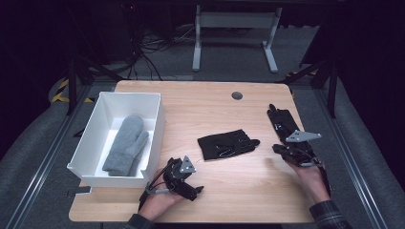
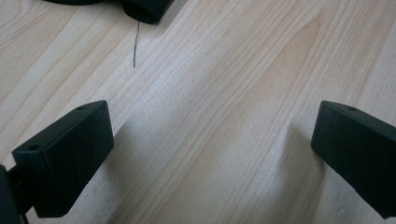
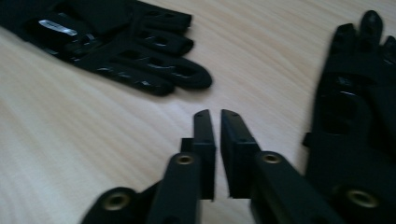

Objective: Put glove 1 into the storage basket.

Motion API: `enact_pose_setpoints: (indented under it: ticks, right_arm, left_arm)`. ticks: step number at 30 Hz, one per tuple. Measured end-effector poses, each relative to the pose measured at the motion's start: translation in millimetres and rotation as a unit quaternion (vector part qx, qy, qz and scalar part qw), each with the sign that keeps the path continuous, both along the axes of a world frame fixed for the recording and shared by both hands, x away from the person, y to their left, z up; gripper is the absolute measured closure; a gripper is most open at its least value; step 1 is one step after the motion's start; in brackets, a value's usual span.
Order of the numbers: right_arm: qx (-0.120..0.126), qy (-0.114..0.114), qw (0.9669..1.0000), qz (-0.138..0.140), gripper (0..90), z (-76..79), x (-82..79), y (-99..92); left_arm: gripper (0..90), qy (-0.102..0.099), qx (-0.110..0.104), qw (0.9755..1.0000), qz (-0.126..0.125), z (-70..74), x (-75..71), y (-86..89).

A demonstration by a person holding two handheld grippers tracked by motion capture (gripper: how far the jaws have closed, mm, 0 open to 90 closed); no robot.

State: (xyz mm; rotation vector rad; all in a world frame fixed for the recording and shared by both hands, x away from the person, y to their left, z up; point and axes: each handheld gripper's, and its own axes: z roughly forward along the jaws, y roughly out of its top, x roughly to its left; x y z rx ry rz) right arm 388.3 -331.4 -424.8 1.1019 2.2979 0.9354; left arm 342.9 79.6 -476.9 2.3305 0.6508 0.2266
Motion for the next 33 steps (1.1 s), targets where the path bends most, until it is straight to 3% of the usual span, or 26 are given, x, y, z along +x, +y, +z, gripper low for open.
enact_pose_setpoints:
  ticks: [1, 10, 17, 19, 23, 33]
  right_arm:
    - [-0.001, 0.000, 0.9999, -0.016, 90.0, 0.7, 9.9, -9.2]
    - [0.000, -0.005, 0.9982, -0.060, 90.0, 1.9, 28.3, -42.5]
    - [-0.011, 0.024, 0.9968, -0.076, 90.0, -14.9, 34.9, -65.3]
    - [-0.013, 0.040, 0.9964, -0.074, 90.0, -20.8, 37.0, -68.8]
    - [-0.004, 0.041, 0.9968, -0.069, 90.0, -22.6, 35.9, -69.9]
    - [-0.032, 0.055, 0.9977, -0.025, 90.0, -20.3, 25.0, -52.9]
  left_arm:
    - [0.0, -0.002, -0.007, 1.0000, 0.000, -1.3, -1.4, 2.2]
    - [0.0, -0.006, -0.010, 0.9999, -0.002, -1.9, -3.3, 5.7]
    - [0.1, -0.005, -0.010, 0.9999, -0.002, -2.0, -3.3, 5.7]
    - [0.1, -0.006, -0.010, 0.9999, -0.002, -1.9, -3.3, 5.7]
    - [0.1, -0.005, -0.010, 0.9999, -0.002, -1.9, -3.4, 5.7]
    - [0.1, -0.004, -0.011, 0.9999, 0.005, -1.9, -5.0, 5.5]
